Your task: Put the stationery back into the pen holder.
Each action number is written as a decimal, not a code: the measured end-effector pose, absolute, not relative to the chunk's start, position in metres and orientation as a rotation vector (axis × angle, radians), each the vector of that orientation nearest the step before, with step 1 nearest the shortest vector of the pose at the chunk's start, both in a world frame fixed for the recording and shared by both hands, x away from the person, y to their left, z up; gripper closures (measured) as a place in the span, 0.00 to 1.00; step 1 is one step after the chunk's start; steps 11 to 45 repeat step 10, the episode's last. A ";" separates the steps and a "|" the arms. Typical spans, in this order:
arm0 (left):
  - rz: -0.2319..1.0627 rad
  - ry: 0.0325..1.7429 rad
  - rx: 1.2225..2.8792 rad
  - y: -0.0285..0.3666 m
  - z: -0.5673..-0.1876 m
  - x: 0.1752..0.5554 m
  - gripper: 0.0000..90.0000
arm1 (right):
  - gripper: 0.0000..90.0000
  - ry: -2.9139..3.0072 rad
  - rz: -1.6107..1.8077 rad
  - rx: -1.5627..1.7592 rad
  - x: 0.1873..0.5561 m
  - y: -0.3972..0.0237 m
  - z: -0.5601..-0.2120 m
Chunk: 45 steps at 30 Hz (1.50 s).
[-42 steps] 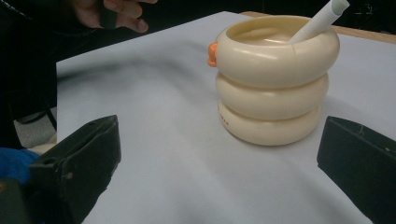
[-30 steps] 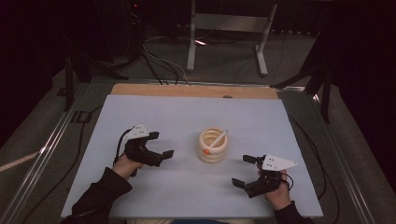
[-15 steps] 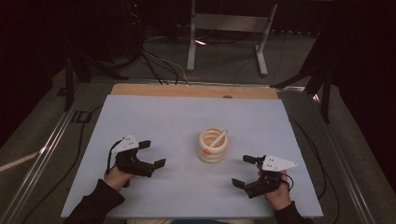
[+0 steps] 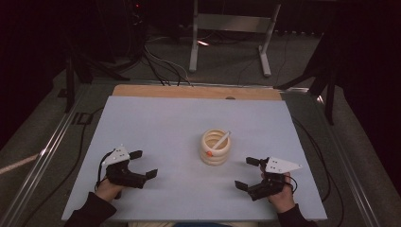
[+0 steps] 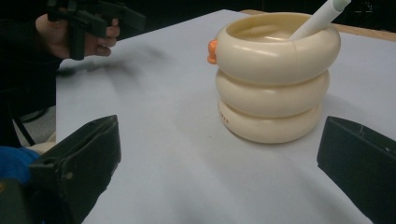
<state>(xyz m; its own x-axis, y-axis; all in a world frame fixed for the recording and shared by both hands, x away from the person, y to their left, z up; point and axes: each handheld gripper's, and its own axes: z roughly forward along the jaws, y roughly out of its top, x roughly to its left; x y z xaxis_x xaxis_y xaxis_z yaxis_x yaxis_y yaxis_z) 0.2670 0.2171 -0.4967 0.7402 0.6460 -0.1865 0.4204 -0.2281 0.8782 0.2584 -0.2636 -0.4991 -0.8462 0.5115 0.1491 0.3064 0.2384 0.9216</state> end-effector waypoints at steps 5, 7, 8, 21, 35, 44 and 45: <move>0.280 0.849 1.885 0.224 -0.502 0.264 0.00 | 0.00 2.323 1.664 0.774 0.259 -0.264 -0.499; 0.277 0.852 1.878 0.224 -0.502 0.265 0.00 | 0.00 2.327 1.668 0.776 0.259 -0.263 -0.500; 0.275 0.855 1.875 0.224 -0.502 0.265 0.00 | 0.00 2.329 1.666 0.776 0.259 -0.263 -0.500; 0.271 0.851 1.874 0.222 -0.503 0.266 0.00 | 0.00 2.329 1.669 0.778 0.259 -0.263 -0.500; 0.271 0.851 1.874 0.222 -0.503 0.266 0.00 | 0.00 2.329 1.669 0.778 0.259 -0.263 -0.500; 0.271 0.851 1.874 0.222 -0.503 0.266 0.00 | 0.00 2.329 1.669 0.778 0.259 -0.263 -0.500; 0.271 0.851 1.874 0.222 -0.503 0.266 0.00 | 0.00 2.329 1.669 0.778 0.259 -0.263 -0.500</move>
